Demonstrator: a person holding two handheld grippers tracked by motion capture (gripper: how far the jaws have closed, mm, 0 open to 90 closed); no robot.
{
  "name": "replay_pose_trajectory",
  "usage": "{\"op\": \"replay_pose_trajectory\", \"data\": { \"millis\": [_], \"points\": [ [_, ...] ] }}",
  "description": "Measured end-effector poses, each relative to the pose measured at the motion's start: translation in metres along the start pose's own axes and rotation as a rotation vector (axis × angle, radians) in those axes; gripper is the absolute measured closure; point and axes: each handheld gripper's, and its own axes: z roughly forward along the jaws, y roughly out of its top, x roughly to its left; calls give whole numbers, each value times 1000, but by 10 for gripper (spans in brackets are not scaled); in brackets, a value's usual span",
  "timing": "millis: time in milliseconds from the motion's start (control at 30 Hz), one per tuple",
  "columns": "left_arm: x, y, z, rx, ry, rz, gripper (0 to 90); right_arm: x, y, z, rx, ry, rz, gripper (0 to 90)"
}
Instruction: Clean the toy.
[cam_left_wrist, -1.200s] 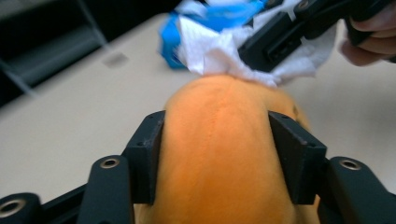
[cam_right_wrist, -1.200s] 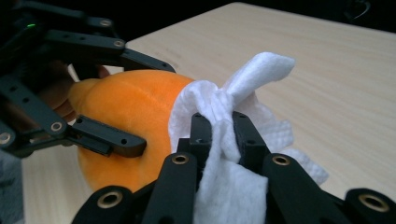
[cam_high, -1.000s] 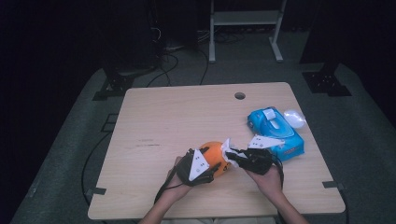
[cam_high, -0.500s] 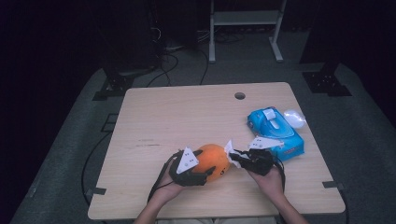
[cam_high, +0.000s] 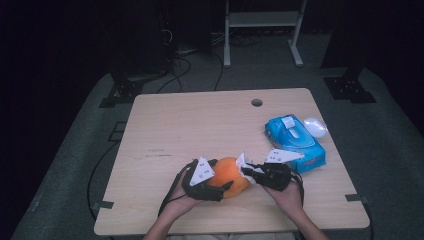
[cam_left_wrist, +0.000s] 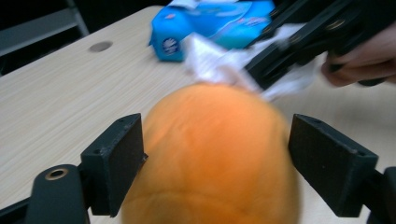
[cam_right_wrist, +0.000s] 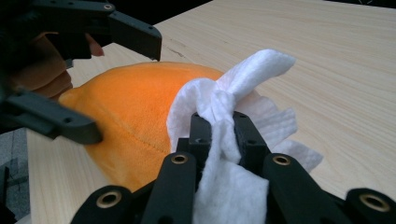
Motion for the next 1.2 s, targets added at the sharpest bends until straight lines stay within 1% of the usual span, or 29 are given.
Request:
{"op": "replay_pose_trajectory", "data": {
  "millis": [67,100,133,167,200,233,300,367,433,500,567,633,667,700,733,767,800,833,867,900,933,967,1000,1033,1067,1100,1133,1167,1200],
  "points": [
    [0,-5,3,10,-1,17,202,7,3,0,-5,-1,-24,792],
    [1,-6,3,4,-5,12,215,10,5,-1,-10,2,-44,792],
    [1,-5,3,7,-5,5,216,13,6,-1,-18,21,-50,791],
    [2,-5,3,9,-7,7,219,15,6,-1,-21,30,-51,791],
    [3,-6,3,9,-7,6,225,15,6,-1,-18,25,-58,792],
    [3,-6,3,7,-10,1,230,12,5,0,-15,22,-49,791],
    [3,-7,3,9,-13,2,237,4,1,1,-6,7,-11,790],
    [3,-8,2,12,-17,8,239,-4,-3,2,20,-44,-9,789],
    [2,-8,2,10,-24,12,240,-11,-6,1,36,-66,19,789],
    [2,-8,3,13,-31,13,241,-9,-5,0,40,-78,17,790],
    [2,-8,3,11,-40,17,241,-3,0,-3,8,-56,7,790],
    [1,-8,4,7,-41,18,241,7,6,-4,-23,-6,-29,789],
    [1,-8,3,10,-41,28,240,11,8,-4,-22,2,-52,789],
    [1,-6,2,14,-37,39,237,14,8,-2,-10,-9,-75,789],
    [3,-4,1,14,-22,49,220,14,6,0,0,-15,-83,789],
    [4,-3,-1,12,-1,43,196,10,5,1,6,-15,-66,787],
    [6,-2,-2,11,21,34,170,6,4,0,13,-25,-51,787],
    [7,-2,-3,9,30,25,165,3,3,0,25,-43,-46,787],
    [9,-3,-4,14,23,14,165,0,2,-1,32,-43,-30,788],
    [10,-4,-3,20,2,6,174,-1,1,-1,32,-30,-15,787],
    [9,-6,-3,21,-6,9,207,1,1,-1,26,-24,-14,787],
    [8,-7,-2,22,-6,17,212,5,2,-1,24,-24,-28,788],
    [5,-6,0,20,-18,23,224,11,4,-1,13,-12,-45,787],
    [4,-6,1,18,-22,29,235,19,9,-1,-6,24,-68,787],
    [1,-6,2,18,-25,48,236,22,10,-1,-13,32,-78,787],
    [-1,-5,3,22,-24,61,236,27,13,0,-16,30,-102,787],
    [-2,-5,3,21,-21,65,235,29,14,1,-15,18,-117,787],
    [-1,-4,3,21,-26,67,233,28,14,2,-5,13,-115,788],
    [1,-3,1,21,-29,65,222,25,13,3,-1,12,-96,788]
  ]
}}
